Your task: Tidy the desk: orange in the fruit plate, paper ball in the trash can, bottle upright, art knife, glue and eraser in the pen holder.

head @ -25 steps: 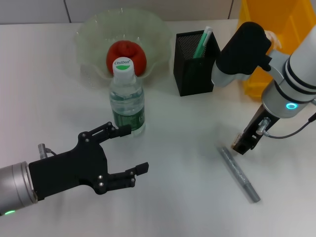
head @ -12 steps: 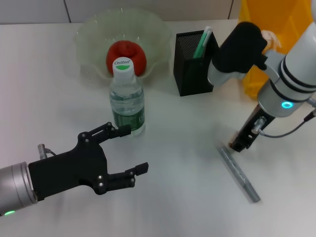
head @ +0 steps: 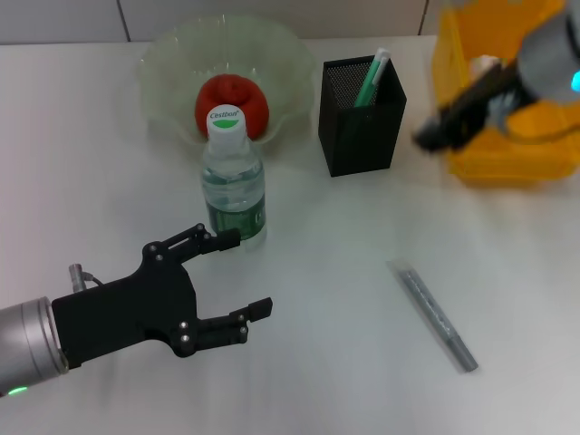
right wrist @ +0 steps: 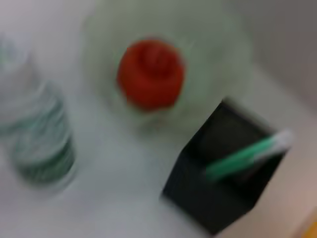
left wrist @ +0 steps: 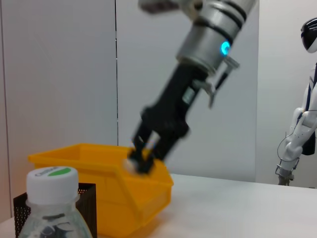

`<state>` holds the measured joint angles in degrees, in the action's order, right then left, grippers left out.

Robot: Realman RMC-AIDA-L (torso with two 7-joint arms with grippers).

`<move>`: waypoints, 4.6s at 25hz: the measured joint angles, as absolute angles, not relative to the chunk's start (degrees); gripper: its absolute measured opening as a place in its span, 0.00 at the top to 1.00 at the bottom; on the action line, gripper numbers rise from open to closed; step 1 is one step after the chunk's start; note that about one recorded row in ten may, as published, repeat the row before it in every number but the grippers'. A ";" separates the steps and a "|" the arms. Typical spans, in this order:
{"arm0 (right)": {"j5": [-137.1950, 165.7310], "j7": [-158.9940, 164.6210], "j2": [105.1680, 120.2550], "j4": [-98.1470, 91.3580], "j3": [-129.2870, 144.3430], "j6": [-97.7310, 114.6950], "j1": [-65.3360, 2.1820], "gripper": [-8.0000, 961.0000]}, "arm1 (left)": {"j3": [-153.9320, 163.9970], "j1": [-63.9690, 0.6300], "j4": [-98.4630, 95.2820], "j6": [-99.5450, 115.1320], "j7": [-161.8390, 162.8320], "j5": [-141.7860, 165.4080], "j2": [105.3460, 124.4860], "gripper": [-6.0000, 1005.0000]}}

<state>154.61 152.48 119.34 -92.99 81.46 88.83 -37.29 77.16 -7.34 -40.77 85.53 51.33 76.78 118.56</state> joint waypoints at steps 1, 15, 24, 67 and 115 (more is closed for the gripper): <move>154.61 152.48 119.34 -92.99 81.46 88.83 -37.29 0.58 | 77.16 -7.34 -40.77 85.53 51.33 76.78 118.56 0.14; 152.19 147.17 119.27 -72.79 80.28 67.39 -43.83 0.54 | 76.76 -7.34 -40.78 85.61 51.33 76.72 118.56 0.14; 149.52 146.20 119.25 -70.23 80.27 67.32 -44.99 0.50 | 76.78 -7.29 -40.30 85.67 51.33 76.81 118.57 0.14; 150.08 169.34 119.88 -74.39 96.62 90.09 -37.79 0.23 | 76.64 -7.74 -40.64 86.40 51.33 76.79 118.48 0.14; 145.56 164.41 119.27 -105.60 81.39 86.06 -24.86 0.92 | 76.64 -7.91 -40.47 87.07 51.29 76.85 118.48 0.14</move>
